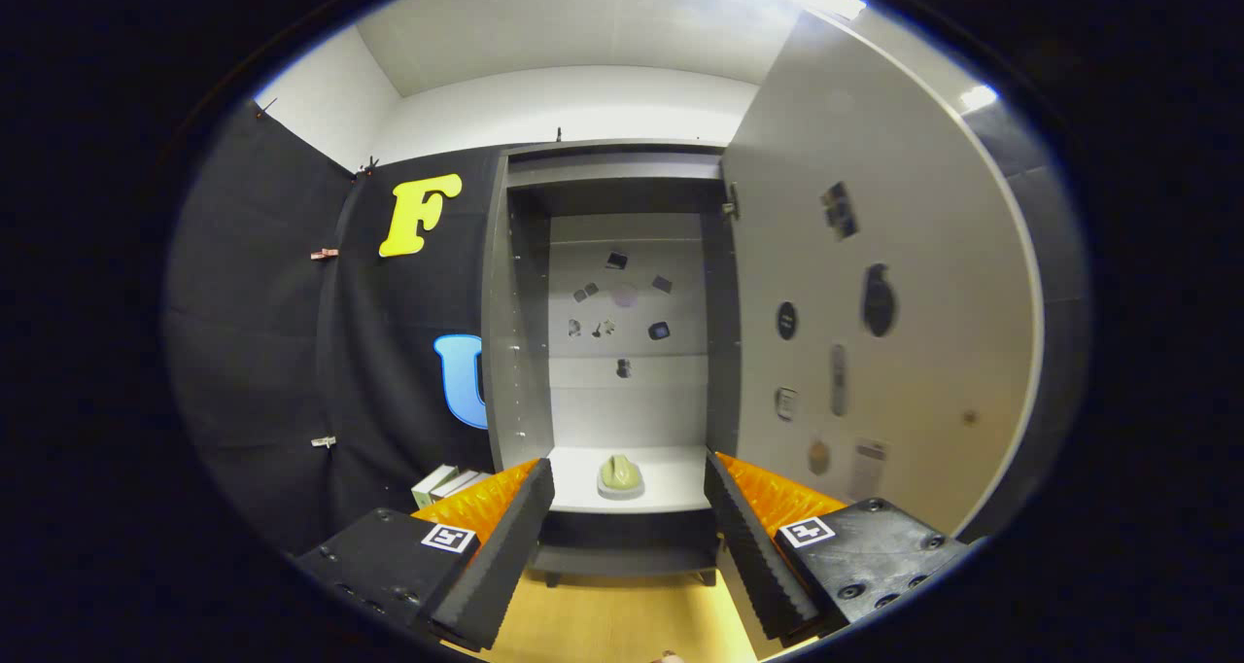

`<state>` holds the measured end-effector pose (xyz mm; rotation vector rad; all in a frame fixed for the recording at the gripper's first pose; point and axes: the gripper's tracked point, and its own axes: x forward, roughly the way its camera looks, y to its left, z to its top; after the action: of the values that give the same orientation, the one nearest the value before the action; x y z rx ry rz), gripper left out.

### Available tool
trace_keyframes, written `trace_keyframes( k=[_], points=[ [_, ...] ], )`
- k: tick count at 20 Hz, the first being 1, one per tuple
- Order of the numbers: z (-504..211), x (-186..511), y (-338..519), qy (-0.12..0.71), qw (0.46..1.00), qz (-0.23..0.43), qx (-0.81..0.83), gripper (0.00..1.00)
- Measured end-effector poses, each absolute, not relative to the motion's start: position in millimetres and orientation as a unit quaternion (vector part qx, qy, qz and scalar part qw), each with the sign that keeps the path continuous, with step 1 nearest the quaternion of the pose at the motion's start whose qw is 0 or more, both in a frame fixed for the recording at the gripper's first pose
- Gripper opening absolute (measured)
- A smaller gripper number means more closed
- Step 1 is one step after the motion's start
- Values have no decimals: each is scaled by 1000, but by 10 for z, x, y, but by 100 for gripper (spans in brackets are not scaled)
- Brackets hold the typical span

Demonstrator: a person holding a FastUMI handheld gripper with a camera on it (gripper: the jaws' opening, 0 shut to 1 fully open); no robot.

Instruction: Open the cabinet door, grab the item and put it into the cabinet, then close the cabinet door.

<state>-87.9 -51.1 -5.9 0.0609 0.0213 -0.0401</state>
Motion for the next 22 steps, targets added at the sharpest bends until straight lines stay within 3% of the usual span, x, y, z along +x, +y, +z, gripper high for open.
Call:
trace_keyframes(
  k=[11, 18, 22],
  points=[
    [-298, -2106, -1608, 56, 996, -76, -8, 98],
    [-399, -2112, -2536, 40, 995, -85, 32, 98],
    [-642, -1819, -2772, 47, 995, -50, 70, 98]
  ],
)
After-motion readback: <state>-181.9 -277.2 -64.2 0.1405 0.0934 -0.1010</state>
